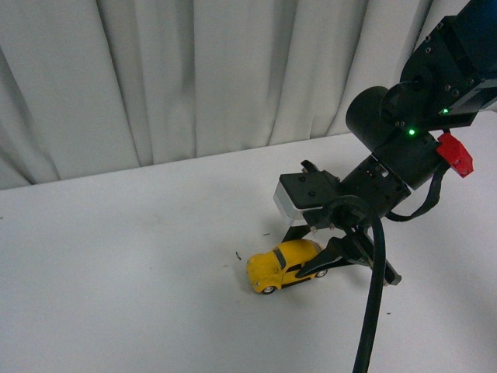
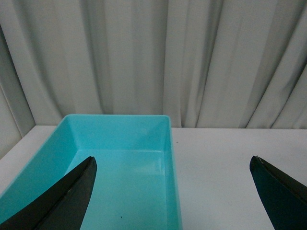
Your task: Wind up and store yellow beetle toy
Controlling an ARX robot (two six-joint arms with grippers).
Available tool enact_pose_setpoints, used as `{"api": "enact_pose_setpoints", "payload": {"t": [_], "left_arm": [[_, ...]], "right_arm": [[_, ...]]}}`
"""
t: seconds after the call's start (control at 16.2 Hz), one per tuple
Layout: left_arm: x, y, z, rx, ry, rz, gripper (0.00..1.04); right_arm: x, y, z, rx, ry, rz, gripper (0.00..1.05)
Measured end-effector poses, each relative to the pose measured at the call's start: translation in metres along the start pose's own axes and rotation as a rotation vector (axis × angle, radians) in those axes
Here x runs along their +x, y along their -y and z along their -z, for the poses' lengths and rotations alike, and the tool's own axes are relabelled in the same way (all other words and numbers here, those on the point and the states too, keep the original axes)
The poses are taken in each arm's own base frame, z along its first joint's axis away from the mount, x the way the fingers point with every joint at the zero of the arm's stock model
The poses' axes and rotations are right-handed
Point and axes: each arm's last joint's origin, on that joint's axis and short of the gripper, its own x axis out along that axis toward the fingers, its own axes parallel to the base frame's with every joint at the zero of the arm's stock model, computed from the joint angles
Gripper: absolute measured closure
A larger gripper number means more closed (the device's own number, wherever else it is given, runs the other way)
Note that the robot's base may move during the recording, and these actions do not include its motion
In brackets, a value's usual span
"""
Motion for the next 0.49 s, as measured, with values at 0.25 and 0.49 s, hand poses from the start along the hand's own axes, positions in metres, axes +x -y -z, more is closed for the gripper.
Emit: {"api": "enact_pose_setpoints", "payload": {"t": [0.25, 0.49], "left_arm": [[0.0, 0.0, 0.0, 0.0, 0.0, 0.0, 0.07], [0.0, 0.0, 0.0, 0.0, 0.001, 0.0, 0.07]], "right_arm": [[-0.001, -0.006, 0.003, -0.002, -0.004, 0.015, 0.64], [-0.01, -0.017, 0.017, 0.038, -0.008, 0.03, 0.64]]}}
